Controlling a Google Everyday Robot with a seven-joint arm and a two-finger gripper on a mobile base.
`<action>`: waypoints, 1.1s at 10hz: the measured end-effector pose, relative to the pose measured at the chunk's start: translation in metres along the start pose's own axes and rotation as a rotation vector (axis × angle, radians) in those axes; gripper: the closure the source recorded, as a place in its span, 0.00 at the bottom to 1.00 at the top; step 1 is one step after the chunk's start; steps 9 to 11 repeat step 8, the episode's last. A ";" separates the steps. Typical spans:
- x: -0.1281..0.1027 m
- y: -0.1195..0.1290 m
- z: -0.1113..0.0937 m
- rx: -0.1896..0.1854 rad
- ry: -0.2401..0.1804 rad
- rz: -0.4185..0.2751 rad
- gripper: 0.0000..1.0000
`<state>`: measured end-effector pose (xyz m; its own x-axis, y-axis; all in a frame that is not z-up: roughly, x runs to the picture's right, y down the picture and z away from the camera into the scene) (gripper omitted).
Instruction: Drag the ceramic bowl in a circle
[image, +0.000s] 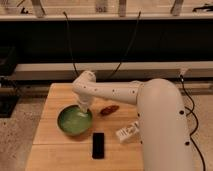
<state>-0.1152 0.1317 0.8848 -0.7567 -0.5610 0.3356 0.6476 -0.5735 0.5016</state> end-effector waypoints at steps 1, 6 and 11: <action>0.000 0.000 0.000 0.000 0.000 0.001 1.00; 0.003 -0.004 0.001 -0.002 -0.001 -0.027 1.00; 0.004 -0.006 0.001 -0.003 -0.001 -0.040 1.00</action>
